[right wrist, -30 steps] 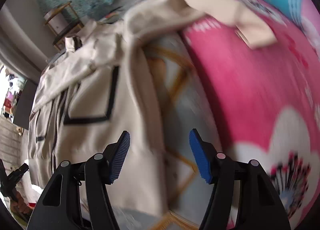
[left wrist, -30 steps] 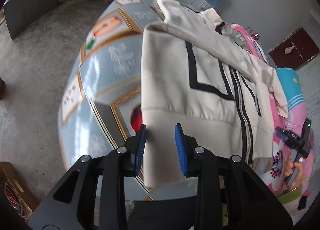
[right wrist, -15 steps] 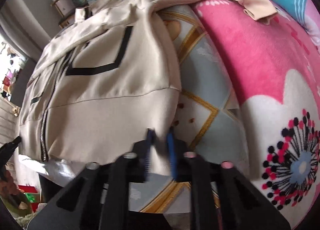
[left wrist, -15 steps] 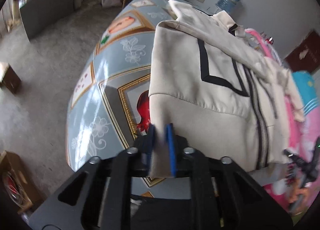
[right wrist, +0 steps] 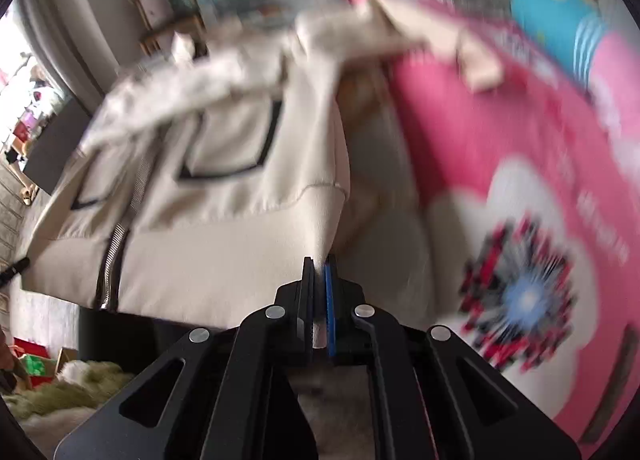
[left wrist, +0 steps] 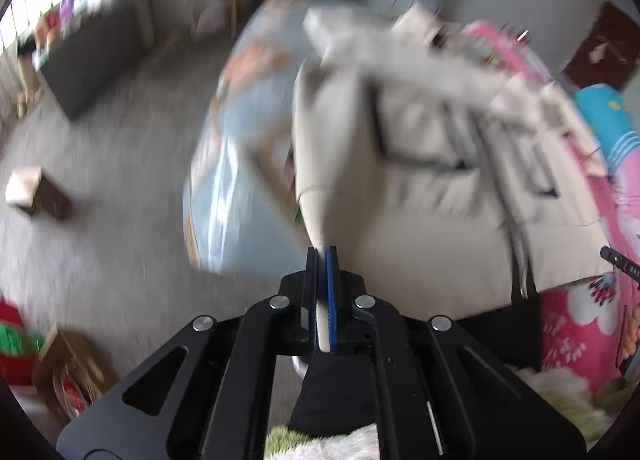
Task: Fold large clothes
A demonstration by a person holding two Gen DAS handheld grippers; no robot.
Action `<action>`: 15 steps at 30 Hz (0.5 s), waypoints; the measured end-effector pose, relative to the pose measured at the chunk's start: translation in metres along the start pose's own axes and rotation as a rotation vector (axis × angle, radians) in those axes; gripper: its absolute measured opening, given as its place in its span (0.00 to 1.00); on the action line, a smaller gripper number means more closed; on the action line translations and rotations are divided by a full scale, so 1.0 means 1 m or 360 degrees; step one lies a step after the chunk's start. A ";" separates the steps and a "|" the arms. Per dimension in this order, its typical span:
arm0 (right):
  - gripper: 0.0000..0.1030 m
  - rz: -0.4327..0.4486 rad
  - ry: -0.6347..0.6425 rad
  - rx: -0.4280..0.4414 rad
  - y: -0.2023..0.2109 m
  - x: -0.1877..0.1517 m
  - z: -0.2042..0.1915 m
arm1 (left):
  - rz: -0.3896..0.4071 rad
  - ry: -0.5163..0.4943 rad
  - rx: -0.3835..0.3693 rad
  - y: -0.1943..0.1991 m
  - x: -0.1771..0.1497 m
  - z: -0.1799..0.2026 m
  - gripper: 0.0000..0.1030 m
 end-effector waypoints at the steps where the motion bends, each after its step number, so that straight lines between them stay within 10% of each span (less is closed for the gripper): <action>1: 0.05 -0.0041 -0.0008 -0.0020 -0.010 -0.007 0.003 | -0.0042 -0.0004 0.0022 -0.012 -0.008 -0.006 0.05; 5: 0.12 -0.0087 -0.0059 -0.0050 -0.016 -0.010 0.011 | -0.0060 0.0007 0.0052 -0.012 -0.005 -0.019 0.06; 9: 0.47 0.0058 -0.0001 -0.0110 0.015 0.017 0.011 | 0.0095 -0.0038 0.0103 0.010 0.026 -0.025 0.27; 15: 0.50 0.0174 0.0053 0.0117 0.011 0.061 -0.028 | 0.0230 -0.0132 0.0033 -0.004 0.089 0.004 0.29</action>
Point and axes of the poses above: each gripper's, at about its wrist camera, not at the fingertips, and y roughly against the way its jaws point, z to its right, x to its top, the point moved 8 cm from there along -y, roughly the way its jaws point, and after that the axes turned 5 degrees about z, right-handed, at the moved point
